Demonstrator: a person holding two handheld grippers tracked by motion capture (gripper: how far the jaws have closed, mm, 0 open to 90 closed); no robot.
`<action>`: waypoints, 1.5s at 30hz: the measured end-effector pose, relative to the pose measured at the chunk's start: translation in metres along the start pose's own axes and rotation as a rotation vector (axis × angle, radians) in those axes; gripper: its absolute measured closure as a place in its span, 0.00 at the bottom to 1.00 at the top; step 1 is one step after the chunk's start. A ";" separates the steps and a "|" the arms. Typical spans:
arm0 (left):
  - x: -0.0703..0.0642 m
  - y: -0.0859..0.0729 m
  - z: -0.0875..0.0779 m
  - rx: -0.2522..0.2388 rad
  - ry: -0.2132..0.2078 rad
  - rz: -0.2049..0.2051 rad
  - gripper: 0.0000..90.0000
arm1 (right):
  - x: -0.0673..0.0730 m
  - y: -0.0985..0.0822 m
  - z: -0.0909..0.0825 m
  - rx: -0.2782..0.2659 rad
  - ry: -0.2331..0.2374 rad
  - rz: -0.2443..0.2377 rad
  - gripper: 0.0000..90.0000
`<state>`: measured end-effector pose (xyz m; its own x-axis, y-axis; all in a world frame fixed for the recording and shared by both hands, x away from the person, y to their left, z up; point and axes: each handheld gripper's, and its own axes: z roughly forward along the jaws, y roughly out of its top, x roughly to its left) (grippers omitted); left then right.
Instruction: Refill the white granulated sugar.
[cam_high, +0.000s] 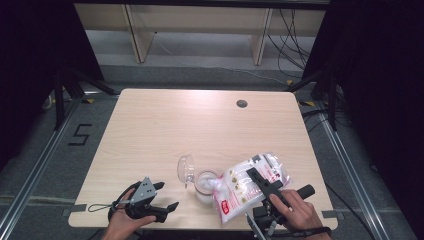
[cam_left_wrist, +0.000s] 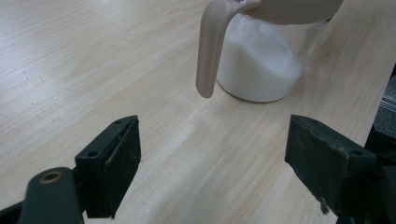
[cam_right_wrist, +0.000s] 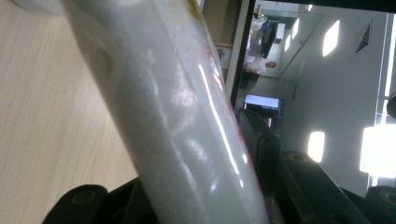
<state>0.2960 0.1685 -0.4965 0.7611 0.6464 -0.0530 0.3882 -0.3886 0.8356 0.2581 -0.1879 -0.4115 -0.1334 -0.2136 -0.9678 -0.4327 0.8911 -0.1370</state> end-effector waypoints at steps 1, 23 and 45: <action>0.000 0.000 0.000 0.000 0.000 0.000 0.20 | 0.002 0.000 0.000 0.002 0.007 0.022 0.77; 0.000 0.000 0.000 -0.002 -0.002 0.000 0.20 | 0.000 -0.010 -0.002 0.041 0.005 0.027 0.78; 0.000 0.000 0.000 -0.004 -0.004 -0.003 0.20 | 0.001 -0.010 -0.001 0.035 0.012 0.036 0.78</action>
<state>0.2960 0.1686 -0.4964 0.7622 0.6448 -0.0575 0.3882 -0.3842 0.8377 0.2612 -0.1975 -0.4113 -0.1587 -0.1858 -0.9697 -0.3964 0.9115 -0.1098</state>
